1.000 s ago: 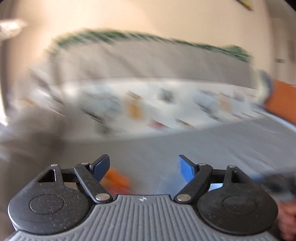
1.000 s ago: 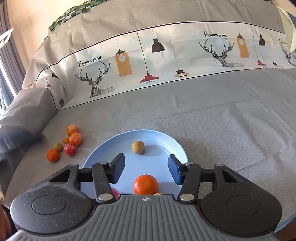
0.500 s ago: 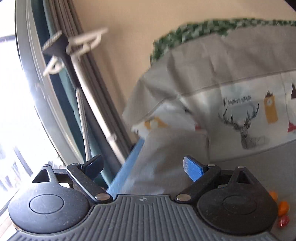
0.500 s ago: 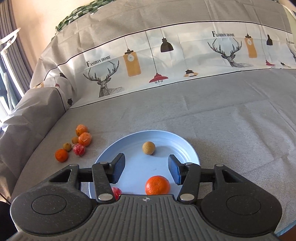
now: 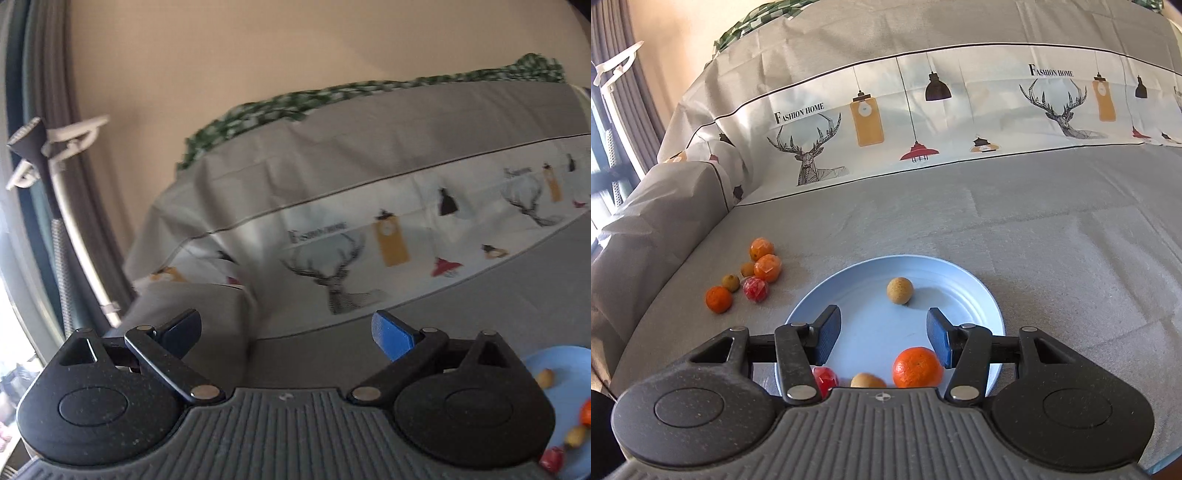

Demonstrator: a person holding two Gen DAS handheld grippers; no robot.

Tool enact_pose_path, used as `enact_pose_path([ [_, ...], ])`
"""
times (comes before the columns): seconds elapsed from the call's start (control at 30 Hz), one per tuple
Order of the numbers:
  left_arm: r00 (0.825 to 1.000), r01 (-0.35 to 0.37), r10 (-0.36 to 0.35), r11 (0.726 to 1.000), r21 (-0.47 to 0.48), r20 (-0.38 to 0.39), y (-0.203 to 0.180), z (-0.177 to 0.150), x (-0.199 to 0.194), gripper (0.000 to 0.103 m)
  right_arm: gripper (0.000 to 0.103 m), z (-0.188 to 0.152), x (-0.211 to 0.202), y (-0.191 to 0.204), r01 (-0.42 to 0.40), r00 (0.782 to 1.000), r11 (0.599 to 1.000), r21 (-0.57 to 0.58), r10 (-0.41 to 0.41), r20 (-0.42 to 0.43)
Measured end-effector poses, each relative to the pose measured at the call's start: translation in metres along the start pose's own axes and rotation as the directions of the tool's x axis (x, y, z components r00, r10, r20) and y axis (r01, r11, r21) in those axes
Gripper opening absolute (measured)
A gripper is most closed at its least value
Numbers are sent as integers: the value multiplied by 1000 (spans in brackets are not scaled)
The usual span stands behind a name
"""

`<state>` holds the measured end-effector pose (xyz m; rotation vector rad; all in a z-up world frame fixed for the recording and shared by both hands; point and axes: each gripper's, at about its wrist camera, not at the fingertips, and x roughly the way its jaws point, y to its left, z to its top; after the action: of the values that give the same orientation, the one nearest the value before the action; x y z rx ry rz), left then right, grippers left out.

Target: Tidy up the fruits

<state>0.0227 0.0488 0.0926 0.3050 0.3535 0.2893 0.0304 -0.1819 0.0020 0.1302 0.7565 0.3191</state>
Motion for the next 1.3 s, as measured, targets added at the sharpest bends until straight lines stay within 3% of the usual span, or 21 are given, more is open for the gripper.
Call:
enact_pose_path([
  [0.07,992,124,-125,991,-42,-16,-14,-21,10,91,54,0,-1,-2,4,1000,1000,1,-4,0],
  [0.13,966,242,-251,961,-130,-55,-20,-48,15,76,54,-1,-1,-5,10,1000,1000,5,-10,-3],
  [0.17,949,274,-291,952,-138,-122,-25,-51,22,54,54,-1,0,-6,12,1000,1000,8,-12,-5],
  [0.2,946,284,-301,949,-136,-123,-28,-51,23,39,54,0,0,-6,14,1000,1000,12,-14,-7],
  [0.3,931,326,-348,928,-180,-108,-23,-52,25,37,54,-1,3,-6,10,1000,1000,13,-10,-9],
  [0.63,898,310,-396,878,-364,-190,13,-47,48,36,54,-2,11,12,-5,1000,999,-51,5,-13],
  [1.0,896,308,-394,884,-352,-206,10,-46,45,36,54,-3,11,10,-3,1000,999,-49,2,-19],
  [1.3,887,306,-411,864,-400,-210,18,-47,46,36,54,-3,10,8,-1,1000,999,-42,0,-14],
])
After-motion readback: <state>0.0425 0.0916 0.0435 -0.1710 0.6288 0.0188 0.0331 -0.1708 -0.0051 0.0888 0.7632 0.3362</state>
